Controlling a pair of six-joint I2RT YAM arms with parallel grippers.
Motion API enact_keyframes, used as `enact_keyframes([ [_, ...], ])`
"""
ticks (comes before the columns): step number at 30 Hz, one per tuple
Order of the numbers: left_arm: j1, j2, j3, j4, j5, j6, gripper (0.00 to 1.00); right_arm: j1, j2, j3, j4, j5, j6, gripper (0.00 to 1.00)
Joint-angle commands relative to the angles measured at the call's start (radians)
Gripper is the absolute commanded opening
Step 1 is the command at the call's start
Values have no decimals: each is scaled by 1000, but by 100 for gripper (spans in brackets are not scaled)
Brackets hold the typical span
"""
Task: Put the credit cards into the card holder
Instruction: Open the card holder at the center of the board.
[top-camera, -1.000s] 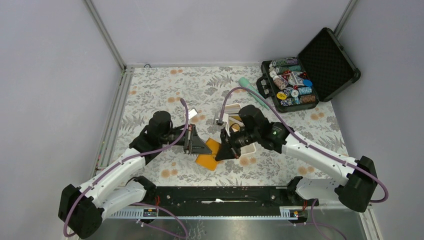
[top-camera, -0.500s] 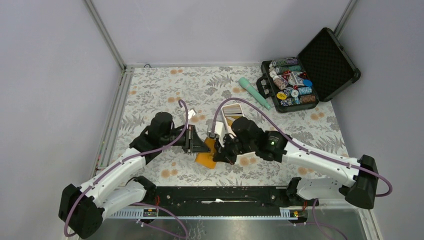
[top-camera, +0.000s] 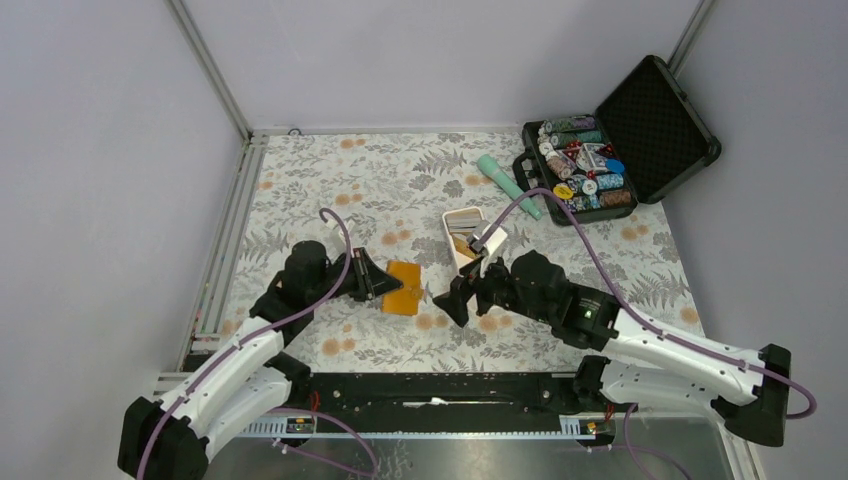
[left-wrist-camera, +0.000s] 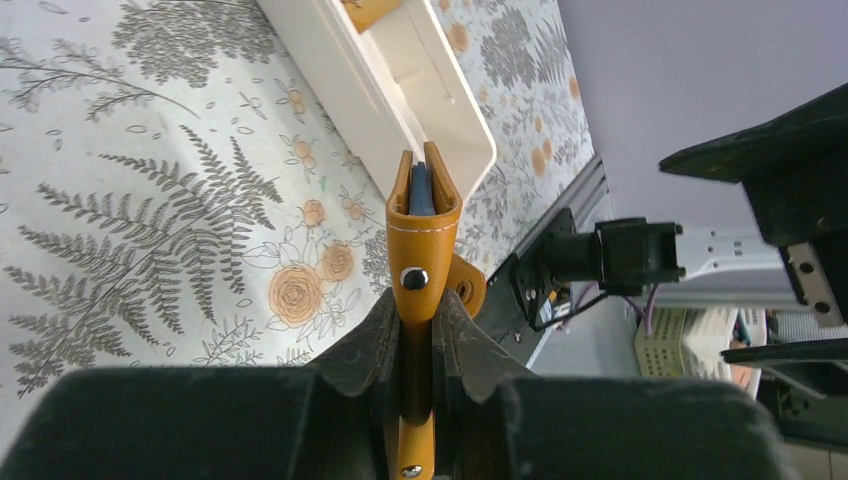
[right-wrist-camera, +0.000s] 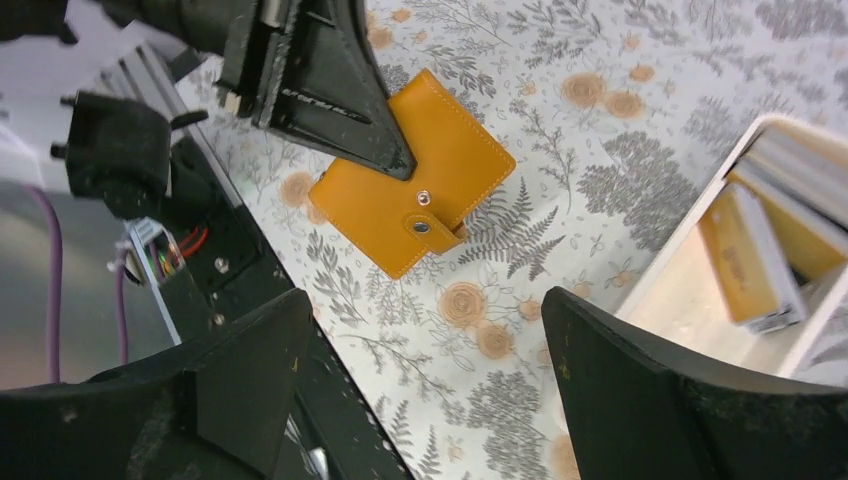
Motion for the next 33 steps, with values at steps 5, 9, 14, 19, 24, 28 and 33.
enact_keyframes([
  [5, 1, -91, -44, 105, -198, -87, 0, 3, 198, -54, 351, 73, 402, 90],
  [9, -3, -116, -39, 73, -239, -81, 0, 5, 289, -49, 474, 14, 480, 77],
  [14, -5, -122, -39, 40, -242, -75, 0, 9, 376, -38, 588, -83, 546, 63],
  [19, -8, -124, -49, 42, -235, -81, 0, 9, 424, -18, 632, -83, 546, 58],
  [24, -8, -155, -58, 66, -209, -104, 0, 9, 485, -9, 667, -60, 545, 55],
  [28, -8, -180, -69, 67, -194, -120, 0, 7, 508, -11, 653, 3, 530, 52],
  [33, -8, -199, -82, 78, -193, -129, 0, -2, 436, -46, 589, 110, 511, 52],
])
